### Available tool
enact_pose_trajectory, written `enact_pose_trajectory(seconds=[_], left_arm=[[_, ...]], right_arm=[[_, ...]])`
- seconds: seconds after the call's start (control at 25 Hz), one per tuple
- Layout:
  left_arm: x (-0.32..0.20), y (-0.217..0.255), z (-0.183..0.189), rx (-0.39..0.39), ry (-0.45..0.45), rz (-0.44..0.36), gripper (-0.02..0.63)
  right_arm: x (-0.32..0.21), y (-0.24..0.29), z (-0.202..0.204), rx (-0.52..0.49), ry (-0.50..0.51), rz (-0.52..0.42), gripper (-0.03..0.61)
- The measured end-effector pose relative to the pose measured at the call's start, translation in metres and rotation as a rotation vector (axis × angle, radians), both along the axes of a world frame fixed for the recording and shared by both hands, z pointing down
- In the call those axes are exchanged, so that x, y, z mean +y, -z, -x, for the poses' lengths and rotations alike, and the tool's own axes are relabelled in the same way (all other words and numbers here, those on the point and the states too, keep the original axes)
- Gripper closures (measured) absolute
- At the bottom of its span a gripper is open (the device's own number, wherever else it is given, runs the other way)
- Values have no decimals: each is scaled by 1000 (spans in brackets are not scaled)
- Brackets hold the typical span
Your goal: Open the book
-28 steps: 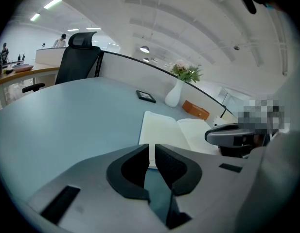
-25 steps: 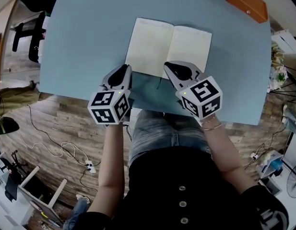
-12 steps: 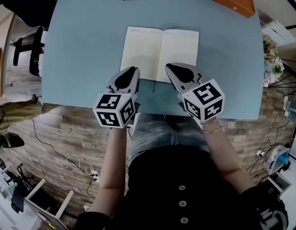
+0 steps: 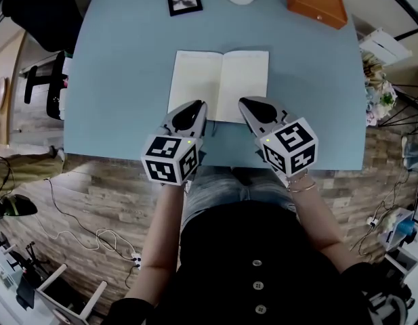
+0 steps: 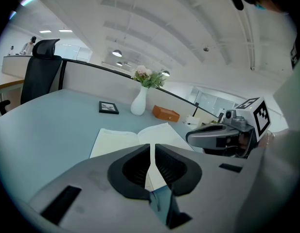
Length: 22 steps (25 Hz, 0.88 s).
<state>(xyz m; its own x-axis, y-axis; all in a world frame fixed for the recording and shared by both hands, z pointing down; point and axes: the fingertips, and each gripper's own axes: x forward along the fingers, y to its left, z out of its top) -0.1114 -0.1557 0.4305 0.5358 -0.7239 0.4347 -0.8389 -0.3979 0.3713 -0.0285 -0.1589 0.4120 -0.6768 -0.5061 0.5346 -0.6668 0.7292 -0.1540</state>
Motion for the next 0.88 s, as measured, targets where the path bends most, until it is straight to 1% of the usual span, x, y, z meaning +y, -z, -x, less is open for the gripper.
enact_pose_trajectory(seconds=[0.24, 0.48, 0.76, 0.88], left_arm=[[9, 7, -15, -4, -40, -12, 581], [13, 18, -28, -5, -72, -36, 581], [11, 41, -40, -10, -108, -100, 582], [11, 50, -43, -30, -129, -131, 582]], right_arm=[[6, 6, -16, -1, -17, -11, 575], [5, 25, -26, -22, -30, -51, 575], [4, 51, -21, -59, -20, -113, 575], [6, 59, -18, -75, -12, -129, 575]])
